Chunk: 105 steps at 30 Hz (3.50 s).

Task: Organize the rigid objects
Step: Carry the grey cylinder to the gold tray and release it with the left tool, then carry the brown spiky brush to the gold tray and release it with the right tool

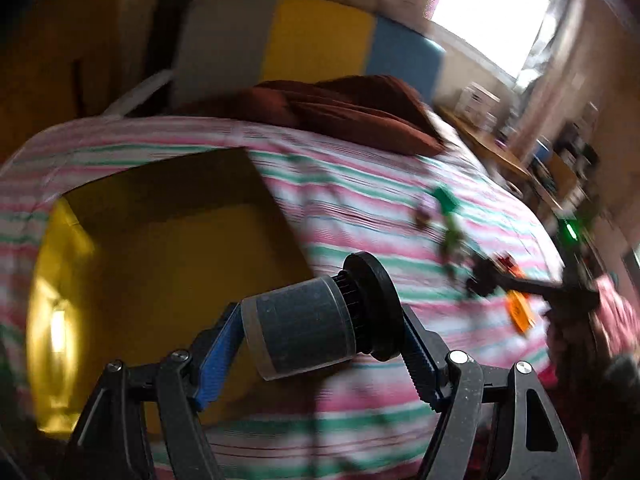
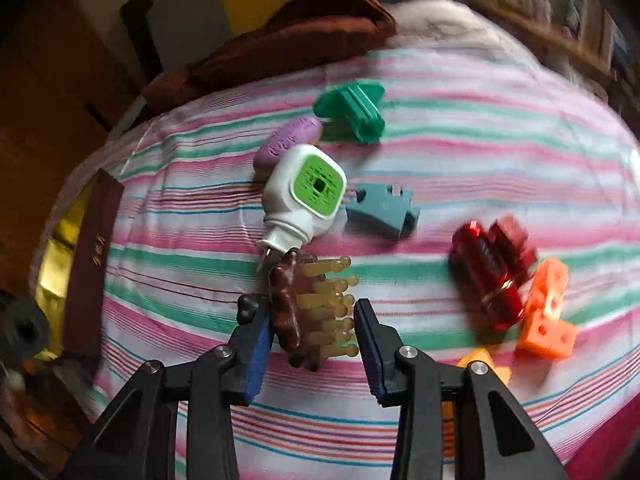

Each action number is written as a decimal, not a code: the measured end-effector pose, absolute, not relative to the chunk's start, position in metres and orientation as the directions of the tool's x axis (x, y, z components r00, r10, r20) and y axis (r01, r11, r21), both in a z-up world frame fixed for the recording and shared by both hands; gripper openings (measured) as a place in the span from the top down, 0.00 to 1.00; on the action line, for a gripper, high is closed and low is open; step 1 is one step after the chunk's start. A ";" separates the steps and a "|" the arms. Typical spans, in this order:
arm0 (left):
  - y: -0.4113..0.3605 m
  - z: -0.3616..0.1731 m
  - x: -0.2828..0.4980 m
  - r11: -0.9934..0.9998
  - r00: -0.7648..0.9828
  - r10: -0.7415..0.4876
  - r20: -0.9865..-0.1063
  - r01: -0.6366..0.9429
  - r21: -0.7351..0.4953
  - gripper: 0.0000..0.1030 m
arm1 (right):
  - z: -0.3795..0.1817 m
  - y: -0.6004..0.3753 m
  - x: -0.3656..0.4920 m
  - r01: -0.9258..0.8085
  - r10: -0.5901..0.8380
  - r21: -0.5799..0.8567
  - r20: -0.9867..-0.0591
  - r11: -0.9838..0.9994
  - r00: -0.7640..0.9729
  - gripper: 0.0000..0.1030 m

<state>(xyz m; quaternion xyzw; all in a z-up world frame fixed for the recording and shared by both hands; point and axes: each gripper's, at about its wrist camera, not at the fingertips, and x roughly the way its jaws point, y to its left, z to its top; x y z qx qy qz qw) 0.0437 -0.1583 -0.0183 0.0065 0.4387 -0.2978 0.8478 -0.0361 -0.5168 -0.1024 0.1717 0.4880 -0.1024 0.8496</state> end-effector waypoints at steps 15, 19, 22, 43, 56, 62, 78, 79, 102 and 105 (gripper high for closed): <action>-0.064 -0.073 0.211 0.970 0.512 -0.155 -0.845 0.241 -0.032 0.27 | -0.101 -0.514 -0.036 0.343 -0.057 0.139 -0.862 0.929 0.504 0.61; -0.064 -0.082 0.232 0.978 0.518 -0.104 -0.849 0.210 0.008 0.26 | -0.102 -0.514 -0.035 0.341 -0.059 0.135 -0.862 0.930 0.503 0.62; -0.061 -0.085 0.241 0.981 0.531 -0.077 -0.844 0.191 0.031 0.25 | -0.102 -0.514 -0.035 0.341 -0.059 0.135 -0.862 0.930 0.503 0.61; -0.047 -0.027 0.082 0.985 0.671 -0.132 -0.729 0.173 -0.019 0.05 | -0.101 -0.504 -0.035 0.323 -0.076 0.104 -0.863 0.941 0.500 0.62; -0.061 -0.020 0.025 0.974 0.723 -0.142 -0.676 0.224 0.034 0.05 | -0.087 -0.473 -0.042 0.276 -0.006 0.155 -0.863 0.949 0.505 0.62; -0.056 -0.022 0.021 0.976 0.723 -0.136 -0.677 0.214 0.033 0.05 | -0.074 -0.451 -0.039 0.238 0.011 0.162 -0.847 0.958 0.532 0.62; -0.018 -0.030 0.021 0.993 0.711 -0.097 -0.696 0.120 -0.017 0.05 | -0.016 -0.303 0.035 -0.114 0.302 0.293 -0.744 0.949 0.596 0.62; -0.012 -0.031 0.021 0.994 0.711 -0.086 -0.698 0.104 -0.017 0.05 | -0.016 -0.290 0.043 -0.140 0.328 0.306 -0.742 0.942 0.585 0.62; 0.053 -0.057 0.028 0.995 0.666 -0.037 -0.745 -0.041 -0.087 0.05 | -0.104 -0.106 0.220 -0.096 0.395 0.385 -0.867 0.918 0.304 0.56; 0.051 -0.057 0.028 0.996 0.666 -0.034 -0.745 -0.038 -0.079 0.05 | -0.102 -0.104 0.220 -0.100 0.395 0.383 -0.865 0.918 0.311 0.54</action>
